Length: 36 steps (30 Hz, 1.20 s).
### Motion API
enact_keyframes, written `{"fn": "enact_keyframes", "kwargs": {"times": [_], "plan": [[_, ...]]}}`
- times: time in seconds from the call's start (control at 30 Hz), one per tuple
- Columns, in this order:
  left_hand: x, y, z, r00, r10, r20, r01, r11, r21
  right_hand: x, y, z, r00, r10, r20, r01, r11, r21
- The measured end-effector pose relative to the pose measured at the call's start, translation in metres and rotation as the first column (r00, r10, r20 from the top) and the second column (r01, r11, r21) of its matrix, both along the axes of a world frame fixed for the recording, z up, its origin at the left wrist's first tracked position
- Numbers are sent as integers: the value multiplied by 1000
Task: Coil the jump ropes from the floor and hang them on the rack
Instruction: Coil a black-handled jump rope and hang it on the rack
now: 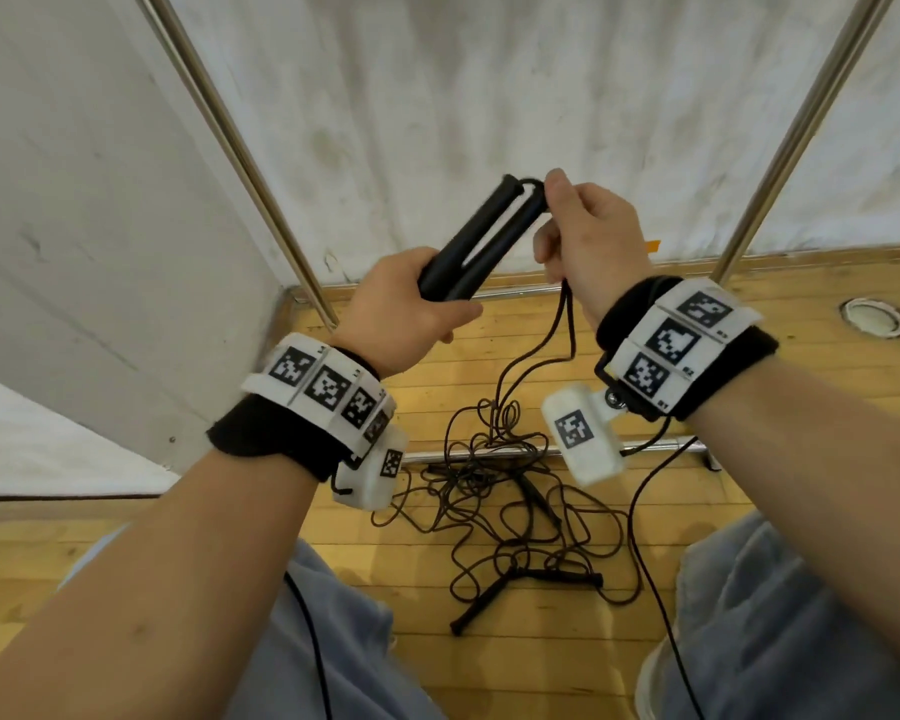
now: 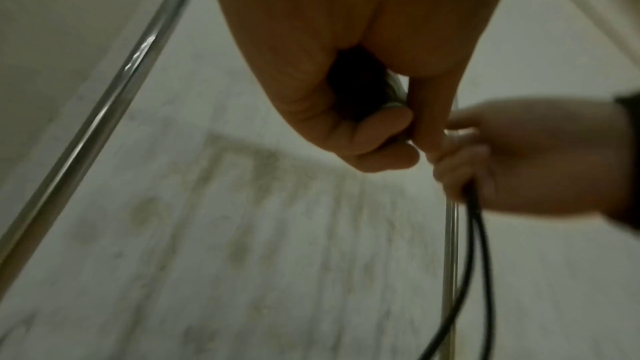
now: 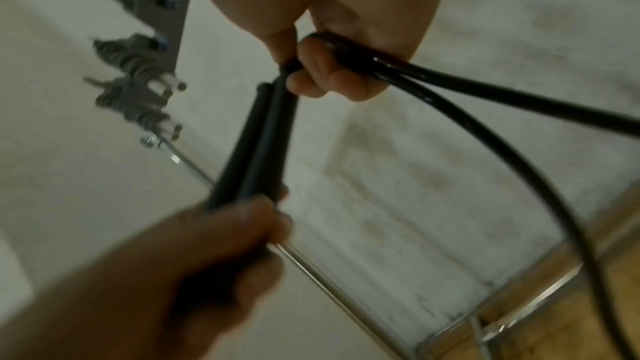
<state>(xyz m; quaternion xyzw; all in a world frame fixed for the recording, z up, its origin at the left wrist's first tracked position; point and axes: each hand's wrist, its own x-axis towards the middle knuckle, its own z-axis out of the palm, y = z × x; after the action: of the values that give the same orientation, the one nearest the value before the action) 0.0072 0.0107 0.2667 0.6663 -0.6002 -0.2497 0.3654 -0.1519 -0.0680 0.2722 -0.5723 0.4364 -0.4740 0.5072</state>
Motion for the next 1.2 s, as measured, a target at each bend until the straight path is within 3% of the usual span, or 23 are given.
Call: {"fn": "enact_keyframes", "kwargs": {"times": [0.1,0.2,0.3,0.43,0.53,0.63,0.7,0.83,0.93,1.03,1.2], "plan": [[0,1,15,951,-20,-307,3,998,-55,0,8,-3,997,-30,-75,24,996,-90],[-5,2,25,862,-60,-504,1,993,-118,-1,16,-7,992,3,-126,-19,992,-125],[-14,1,29,791,-74,-608,-14,990,-139,-4,22,-5,989,77,-127,-89,992,-91],[-21,-1,32,746,-30,-666,-99,983,-155,-6,28,-2,986,93,-136,-107,989,-99],[-21,-2,31,767,13,-641,-152,975,-163,-7,29,1,988,131,-83,-138,987,-83],[-17,-1,30,835,19,-551,-125,980,-156,-9,30,0,985,151,-83,-157,986,-61],[-10,1,31,878,-36,-478,-16,994,-105,-11,27,2,990,115,-77,-120,991,-61],[3,7,31,940,-208,-269,233,970,65,-25,10,13,988,93,124,-105,990,89],[11,9,29,950,-276,-145,299,938,177,-32,8,11,977,198,-82,-201,979,-21],[17,10,26,952,-273,-135,299,923,242,-29,10,9,937,268,-223,-279,960,-20],[14,9,14,976,-171,-134,185,977,101,-23,9,11,969,101,-224,-129,985,-116]]}}
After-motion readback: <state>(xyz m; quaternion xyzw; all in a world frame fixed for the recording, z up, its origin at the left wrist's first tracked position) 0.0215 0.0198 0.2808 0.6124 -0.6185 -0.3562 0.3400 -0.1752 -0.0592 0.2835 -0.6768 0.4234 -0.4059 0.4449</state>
